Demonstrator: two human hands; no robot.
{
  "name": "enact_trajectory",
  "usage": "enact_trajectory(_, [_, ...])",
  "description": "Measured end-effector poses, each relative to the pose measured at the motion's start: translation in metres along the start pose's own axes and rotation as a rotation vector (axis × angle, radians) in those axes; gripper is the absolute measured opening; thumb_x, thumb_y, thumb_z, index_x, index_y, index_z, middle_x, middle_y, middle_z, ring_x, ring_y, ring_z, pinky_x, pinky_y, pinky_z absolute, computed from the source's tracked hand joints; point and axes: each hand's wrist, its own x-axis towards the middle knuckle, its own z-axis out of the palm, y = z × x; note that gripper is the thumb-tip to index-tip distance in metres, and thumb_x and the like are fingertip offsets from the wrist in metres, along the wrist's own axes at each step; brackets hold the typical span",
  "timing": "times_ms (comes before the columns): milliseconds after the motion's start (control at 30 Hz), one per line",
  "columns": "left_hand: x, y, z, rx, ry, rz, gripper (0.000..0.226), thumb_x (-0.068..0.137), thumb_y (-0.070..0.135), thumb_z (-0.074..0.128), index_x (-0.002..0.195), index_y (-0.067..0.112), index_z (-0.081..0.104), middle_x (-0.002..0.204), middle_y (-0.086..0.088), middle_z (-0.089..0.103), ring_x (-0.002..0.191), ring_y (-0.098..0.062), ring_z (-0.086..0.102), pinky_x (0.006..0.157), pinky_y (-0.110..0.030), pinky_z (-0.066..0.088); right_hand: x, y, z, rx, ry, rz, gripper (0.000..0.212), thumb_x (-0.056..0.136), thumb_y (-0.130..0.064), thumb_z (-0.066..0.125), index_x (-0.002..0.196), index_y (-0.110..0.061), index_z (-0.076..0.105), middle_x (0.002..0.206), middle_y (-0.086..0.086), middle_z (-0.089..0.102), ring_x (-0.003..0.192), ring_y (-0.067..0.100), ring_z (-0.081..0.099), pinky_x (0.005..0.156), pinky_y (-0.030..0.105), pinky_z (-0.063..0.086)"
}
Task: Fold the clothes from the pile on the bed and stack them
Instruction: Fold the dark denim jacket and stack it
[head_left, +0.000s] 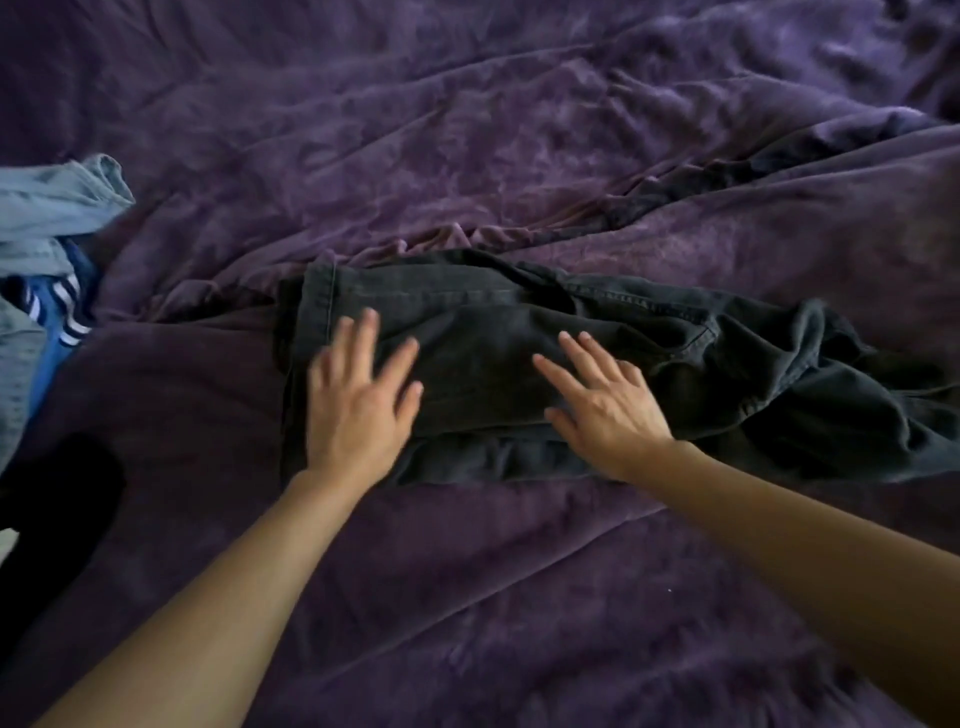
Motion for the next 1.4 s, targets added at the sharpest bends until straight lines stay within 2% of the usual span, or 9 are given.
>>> enact_trajectory(200, [-0.024, -0.043, 0.038, 0.351, -0.469, 0.045, 0.057, 0.1, 0.035, 0.031, 0.153, 0.029, 0.01, 0.161, -0.01, -0.005, 0.148, -0.027, -0.006, 0.119, -0.046, 0.005, -0.036, 0.078, 0.023, -0.103, -0.262, 0.253, 0.064, 0.095, -0.056, 0.038, 0.151, -0.033, 0.02, 0.159, -0.003, 0.02, 0.146, 0.02, 0.017, 0.113, 0.041, 0.022])
enact_trajectory(333, [-0.012, -0.001, 0.026, 0.283, -0.458, -0.014, 0.058, 0.095, 0.036, 0.046, 0.149, 0.026, 0.029, 0.159, -0.017, 0.012, 0.146, -0.034, 0.008, 0.118, -0.048, 0.008, -0.084, 0.1, 0.001, 0.225, 0.186, 0.291, 0.033, 0.087, -0.034, 0.065, 0.116, -0.017, 0.066, 0.125, 0.003, 0.059, 0.118, 0.025, 0.053, 0.094, 0.035, 0.044])
enact_trajectory(467, [-0.01, 0.079, 0.016, 0.046, -0.307, 0.23, 0.059, 0.087, 0.022, 0.057, 0.144, 0.02, 0.042, 0.155, -0.019, 0.024, 0.143, -0.036, 0.022, 0.117, -0.049, 0.019, -0.129, 0.126, -0.01, 0.527, 0.695, 0.964, 0.041, 0.076, -0.042, 0.074, 0.109, -0.023, 0.058, 0.112, -0.001, 0.053, 0.108, 0.02, 0.053, 0.087, 0.032, 0.043])
enact_trajectory(667, [0.021, 0.199, 0.037, -0.207, -0.197, 0.468, 0.069, 0.09, 0.012, 0.049, 0.152, 0.026, 0.02, 0.16, -0.015, 0.005, 0.146, -0.034, 0.011, 0.115, -0.045, 0.024, -0.122, 0.185, -0.024, 1.276, 0.842, 1.766, 0.106, 0.054, -0.051, 0.087, 0.14, -0.016, 0.035, 0.134, 0.01, 0.05, 0.114, 0.029, 0.057, 0.093, 0.044, 0.052])
enact_trajectory(833, [0.052, 0.265, 0.073, -0.084, -0.585, 0.476, 0.08, 0.089, 0.014, 0.046, 0.151, 0.035, 0.0, 0.16, -0.006, -0.014, 0.147, -0.031, -0.008, 0.116, -0.05, 0.012, -0.137, 0.198, -0.012, 1.994, 0.548, 1.477, 0.016, 0.092, -0.028, 0.056, 0.098, -0.016, 0.066, 0.083, 0.007, 0.073, 0.068, 0.022, 0.071, 0.054, 0.034, 0.058])
enact_trajectory(1000, [0.048, 0.262, 0.089, -0.074, -0.86, 0.474, 0.069, 0.093, 0.019, 0.04, 0.151, 0.036, 0.007, 0.16, 0.0, -0.013, 0.147, -0.025, -0.011, 0.119, -0.048, 0.005, -0.156, 0.207, -0.04, 2.078, 0.67, 1.273, 0.022, 0.093, -0.003, 0.041, 0.086, -0.015, 0.059, 0.076, 0.002, 0.062, 0.064, 0.011, 0.062, 0.05, 0.021, 0.049])
enact_trajectory(1100, [0.059, 0.251, 0.06, -0.641, -0.932, 0.142, 0.052, 0.097, 0.012, 0.041, 0.146, 0.027, 0.035, 0.156, -0.003, 0.026, 0.144, -0.019, 0.022, 0.116, -0.034, 0.021, -0.142, 0.179, -0.08, 1.81, 0.684, 0.945, 0.039, 0.085, 0.008, 0.044, 0.081, -0.023, 0.068, 0.069, -0.002, 0.066, 0.057, 0.01, 0.059, 0.047, 0.019, 0.044])
enact_trajectory(1200, [0.06, 0.215, 0.028, -1.179, -0.634, -0.396, 0.031, 0.094, 0.004, 0.046, 0.114, 0.021, 0.064, 0.114, -0.007, 0.067, 0.102, -0.015, 0.061, 0.083, -0.019, 0.048, -0.117, 0.126, -0.116, 1.398, 0.601, 0.522, 0.044, 0.072, 0.008, 0.051, 0.092, -0.028, 0.068, 0.09, -0.007, 0.07, 0.078, 0.007, 0.064, 0.064, 0.02, 0.052])
enact_trajectory(1400, [0.039, 0.1, 0.001, -1.165, 0.01, -0.866, 0.029, 0.097, 0.003, 0.034, 0.102, 0.008, 0.063, 0.093, -0.016, 0.067, 0.089, -0.027, 0.065, 0.068, -0.031, 0.053, -0.048, 0.009, -0.058, 0.645, 0.02, 0.123, 0.052, 0.076, -0.014, 0.052, 0.124, -0.036, 0.053, 0.16, -0.004, 0.019, 0.125, 0.024, 0.052, 0.098, 0.03, 0.043])
